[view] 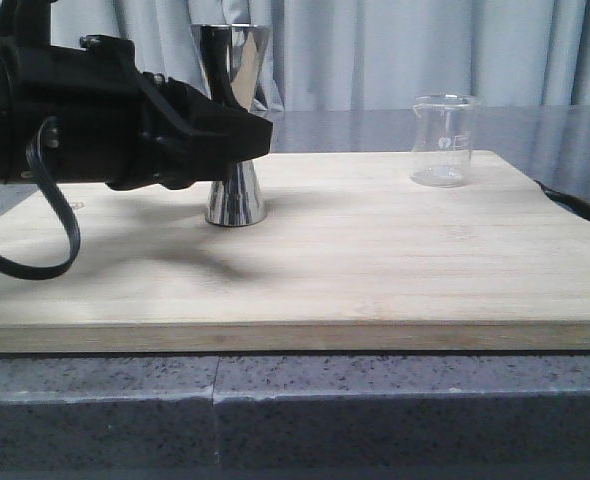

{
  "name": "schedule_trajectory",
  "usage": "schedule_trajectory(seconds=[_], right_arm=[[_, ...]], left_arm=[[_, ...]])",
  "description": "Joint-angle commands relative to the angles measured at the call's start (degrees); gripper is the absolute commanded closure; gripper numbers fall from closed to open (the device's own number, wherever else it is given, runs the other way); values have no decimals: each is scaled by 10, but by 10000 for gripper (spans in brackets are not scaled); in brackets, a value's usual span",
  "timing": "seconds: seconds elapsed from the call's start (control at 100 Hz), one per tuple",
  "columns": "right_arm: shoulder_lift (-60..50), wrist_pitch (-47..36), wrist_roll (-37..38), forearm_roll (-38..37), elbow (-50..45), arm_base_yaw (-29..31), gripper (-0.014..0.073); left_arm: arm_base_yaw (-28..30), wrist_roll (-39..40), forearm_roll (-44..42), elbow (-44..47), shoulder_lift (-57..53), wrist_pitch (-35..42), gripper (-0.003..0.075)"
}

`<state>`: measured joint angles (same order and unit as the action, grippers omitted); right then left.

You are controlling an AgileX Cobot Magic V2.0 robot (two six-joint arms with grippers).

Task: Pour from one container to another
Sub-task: 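Lower the filled jigger onto the board with the left gripper, then open the left gripper and withdraw it from the jigger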

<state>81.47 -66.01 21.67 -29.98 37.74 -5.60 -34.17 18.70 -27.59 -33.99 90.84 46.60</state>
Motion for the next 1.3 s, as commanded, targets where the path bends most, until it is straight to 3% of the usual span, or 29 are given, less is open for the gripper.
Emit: schedule_trajectory(seconds=[0.0, 0.15, 0.4, 0.76, 1.29], right_arm=[[-21, -85, 0, 15, 12, 3, -35], [-21, -85, 0, 15, 12, 3, -35], [-21, -85, 0, 16, 12, 3, -35], [-21, -85, 0, 21, 12, 3, -35], [-21, -86, 0, 22, 12, 3, -35]], left_arm=[[1, 2, 9, -11, -16, 51, 577], [1, 2, 9, -11, -16, 60, 483], [1, 2, 9, -11, -16, 66, 428], [1, 2, 22, -11, -16, 78, 196], [1, 0, 32, -11, -21, 105, 180]])
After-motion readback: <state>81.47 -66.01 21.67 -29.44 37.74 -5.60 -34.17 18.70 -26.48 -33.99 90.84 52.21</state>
